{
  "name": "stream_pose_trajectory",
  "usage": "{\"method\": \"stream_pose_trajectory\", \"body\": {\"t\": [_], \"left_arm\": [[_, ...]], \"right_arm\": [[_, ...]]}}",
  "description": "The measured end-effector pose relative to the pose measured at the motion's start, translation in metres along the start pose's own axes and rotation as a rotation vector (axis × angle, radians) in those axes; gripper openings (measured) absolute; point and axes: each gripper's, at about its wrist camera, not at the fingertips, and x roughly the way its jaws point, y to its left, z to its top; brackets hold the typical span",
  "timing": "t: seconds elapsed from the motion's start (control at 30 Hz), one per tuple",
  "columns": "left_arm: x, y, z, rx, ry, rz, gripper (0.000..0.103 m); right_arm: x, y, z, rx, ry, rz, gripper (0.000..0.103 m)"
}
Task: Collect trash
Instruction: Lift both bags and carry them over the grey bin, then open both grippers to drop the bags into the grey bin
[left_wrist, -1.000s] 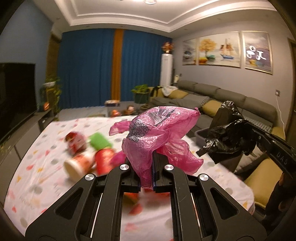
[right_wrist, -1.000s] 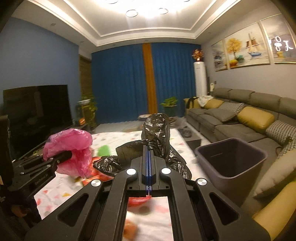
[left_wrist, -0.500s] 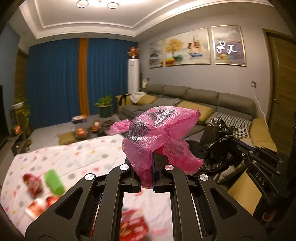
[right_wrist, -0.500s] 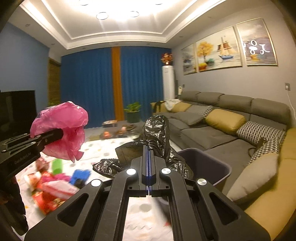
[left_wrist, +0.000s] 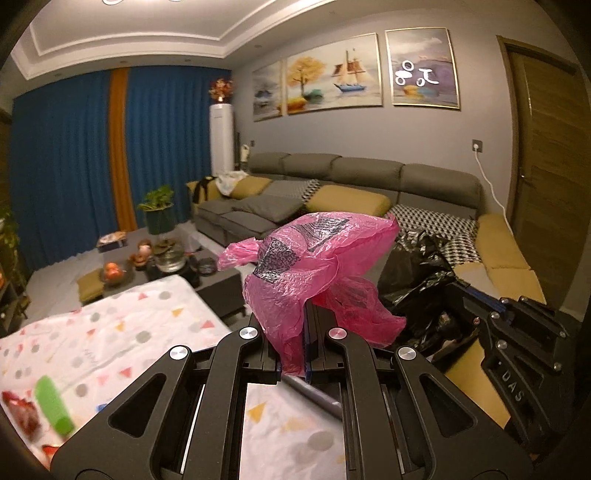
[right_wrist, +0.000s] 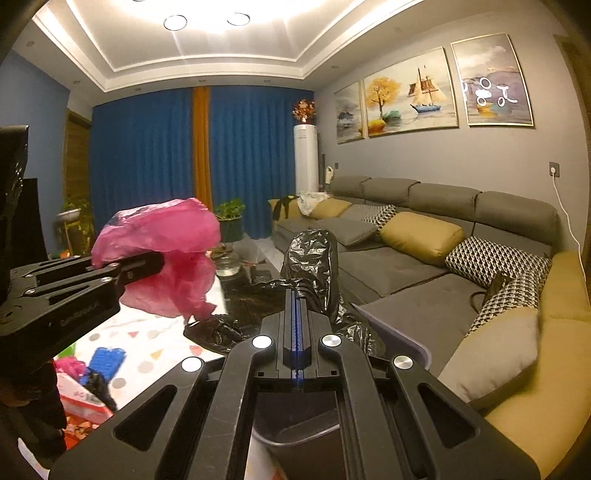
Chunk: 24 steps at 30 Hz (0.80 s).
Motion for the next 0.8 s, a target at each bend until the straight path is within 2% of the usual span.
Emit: {"method": "stream_pose_trajectory", "body": {"t": [0.23, 0.53, 0.8], "left_arm": [[0.042, 0.000, -0.005, -0.023, 0.065, -0.080, 0.007], [0.076, 0.007, -0.012, -0.048, 0.123, -0.115, 0.007], [0.095, 0.006, -0.017, -0.029, 0.152, -0.151, 0.008]], "right_arm": [[0.020, -0.014, -0.003, 0.025, 0.032, -0.023, 0.001], [0.035, -0.015, -0.006, 0.031, 0.061, -0.032, 0.001], [0.046, -0.020, -0.003, 0.035, 0.084, -0.024, 0.001]]}}
